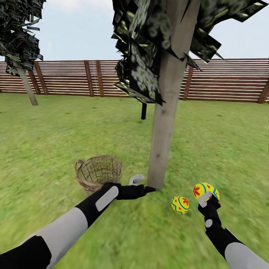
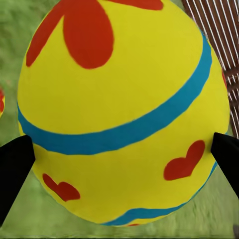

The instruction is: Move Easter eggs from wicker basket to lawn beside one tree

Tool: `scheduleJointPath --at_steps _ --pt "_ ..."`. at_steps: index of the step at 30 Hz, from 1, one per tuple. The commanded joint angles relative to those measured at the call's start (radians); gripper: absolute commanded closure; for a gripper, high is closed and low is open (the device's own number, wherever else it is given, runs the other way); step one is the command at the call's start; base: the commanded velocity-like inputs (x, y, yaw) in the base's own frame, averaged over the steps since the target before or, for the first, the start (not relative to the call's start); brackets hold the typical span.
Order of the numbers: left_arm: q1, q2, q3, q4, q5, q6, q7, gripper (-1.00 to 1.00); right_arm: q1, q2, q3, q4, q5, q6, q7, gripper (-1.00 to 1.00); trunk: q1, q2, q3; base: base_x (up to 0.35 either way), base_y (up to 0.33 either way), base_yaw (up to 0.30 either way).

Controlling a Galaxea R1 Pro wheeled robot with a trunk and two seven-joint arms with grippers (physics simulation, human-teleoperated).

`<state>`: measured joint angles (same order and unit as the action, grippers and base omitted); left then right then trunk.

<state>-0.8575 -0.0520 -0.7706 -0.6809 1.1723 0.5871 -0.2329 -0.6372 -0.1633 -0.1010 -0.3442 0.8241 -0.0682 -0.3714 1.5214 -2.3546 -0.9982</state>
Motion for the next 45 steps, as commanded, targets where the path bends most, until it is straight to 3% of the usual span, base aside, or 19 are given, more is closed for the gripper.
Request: scheduleJointPath --at_steps 1,7,13,16,22,28,32,37,40,45 --pt "0.000 0.000 0.004 0.002 0.003 0.002 -0.004 -1.00 -0.001 0.001 -0.008 0.005 0.007 -0.007 0.001 1.00 -0.001 0.000 -0.001 -0.326 0.000 0.000" --pt "0.000 0.000 0.038 0.003 0.003 0.002 -0.005 -1.00 -0.001 0.001 -0.009 0.017 0.012 -0.007 0.012 1.00 -0.001 0.000 -0.001 -0.298 0.000 0.000" --pt "0.000 0.000 0.040 0.003 0.003 -0.001 -0.005 -1.00 -0.001 0.001 -0.004 0.095 0.013 -0.010 0.045 1.00 -0.001 0.000 -0.001 -0.030 0.000 0.000" --pt "0.000 0.001 0.040 0.003 0.003 -0.001 -0.005 -1.00 -0.001 0.000 0.043 0.117 0.012 -0.010 0.134 1.00 -0.001 0.000 -0.001 0.000 0.000 0.000" --pt "0.000 0.001 0.040 0.000 0.003 -0.001 -0.005 -1.00 -0.001 0.000 0.128 0.149 0.017 -0.019 0.156 1.00 -0.001 0.000 -0.001 0.000 0.000 0.000" --pt "0.003 0.001 0.041 0.000 0.003 -0.001 -0.004 -1.00 -0.006 -0.001 0.124 0.164 -0.004 -0.005 0.156 1.00 -0.001 0.000 -0.001 0.000 0.000 0.000" --pt "0.003 -0.006 0.042 0.004 0.003 -0.001 -0.002 -1.00 -0.028 -0.001 0.120 0.164 -0.009 0.077 0.155 1.00 -0.016 0.028 0.012 0.000 0.000 0.000" --pt "0.003 -0.009 0.042 0.004 0.004 -0.001 -0.002 -1.00 -0.033 -0.001 0.118 0.164 -0.010 0.107 0.155 1.00 -0.035 0.063 0.027 0.000 0.000 0.000" --pt "0.003 -0.009 0.042 0.004 0.006 -0.001 -0.002 -1.00 -0.033 -0.001 0.118 0.162 -0.009 0.185 0.154 1.00 -0.043 0.077 0.034 0.000 0.000 0.000" --pt "0.004 -0.006 0.042 0.005 0.007 -0.001 -0.003 -1.00 -0.033 -0.001 0.118 0.162 -0.008 0.193 0.154 1.00 -0.043 0.077 0.034 0.000 0.000 0.000"
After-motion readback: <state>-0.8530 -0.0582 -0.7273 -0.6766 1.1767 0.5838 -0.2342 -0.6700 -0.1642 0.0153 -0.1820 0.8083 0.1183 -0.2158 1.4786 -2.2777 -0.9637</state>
